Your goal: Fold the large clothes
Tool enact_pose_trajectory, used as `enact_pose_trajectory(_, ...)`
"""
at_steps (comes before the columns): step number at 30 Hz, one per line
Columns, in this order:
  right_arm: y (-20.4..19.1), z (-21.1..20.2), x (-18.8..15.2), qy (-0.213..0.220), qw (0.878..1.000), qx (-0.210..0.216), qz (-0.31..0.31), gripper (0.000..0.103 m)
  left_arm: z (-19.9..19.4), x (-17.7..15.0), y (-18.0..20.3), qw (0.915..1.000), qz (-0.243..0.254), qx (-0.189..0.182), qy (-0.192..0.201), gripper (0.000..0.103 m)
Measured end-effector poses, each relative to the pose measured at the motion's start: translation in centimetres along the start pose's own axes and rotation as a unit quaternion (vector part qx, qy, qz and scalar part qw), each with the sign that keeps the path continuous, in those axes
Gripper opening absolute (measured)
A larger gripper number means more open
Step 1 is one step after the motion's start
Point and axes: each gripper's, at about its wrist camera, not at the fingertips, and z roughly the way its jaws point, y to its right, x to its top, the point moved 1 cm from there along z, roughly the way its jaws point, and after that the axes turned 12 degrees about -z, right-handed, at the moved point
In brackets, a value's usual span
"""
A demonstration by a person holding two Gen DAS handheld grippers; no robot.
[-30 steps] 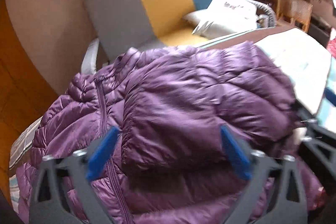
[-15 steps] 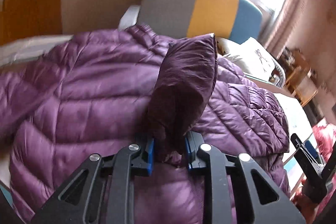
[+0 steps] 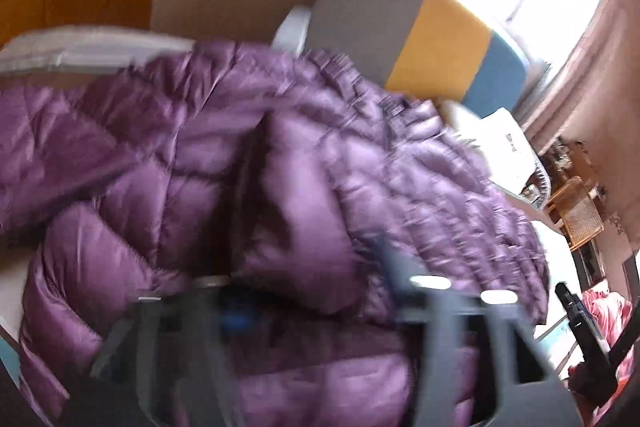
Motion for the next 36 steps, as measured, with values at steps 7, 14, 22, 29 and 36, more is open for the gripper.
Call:
enact_pose_trajectory(7,-1.9,4.8,0.3,-0.078,0.995,0.046,-0.034,0.019,-0.2,-2.0,0.0,0.9989,0.026,-0.037,-0.013,0.012)
enact_pose_trajectory(14,-0.9,6.1,-0.3,-0.088,0.996,0.02,-0.006,0.019,1.2,-2.6,0.3,0.9985,0.027,-0.043,-0.02,0.02)
enact_pose_trajectory(22,-0.5,1.8,-0.5,-0.059,0.998,0.031,-0.003,0.019,0.8,-2.6,-0.5,0.9978,0.015,-0.06,-0.023,0.024)
enact_pose_trajectory(29,-0.9,1.8,-2.7,-0.089,0.995,0.04,0.0,0.019,-2.4,-3.6,-0.7,0.9989,0.036,-0.029,0.011,0.089)
enact_pose_trajectory(36,-1.5,2.0,-3.0,-0.088,0.996,0.019,-0.021,0.019,-7.7,-2.4,-7.2,0.9964,-0.061,-0.034,0.048,0.089)
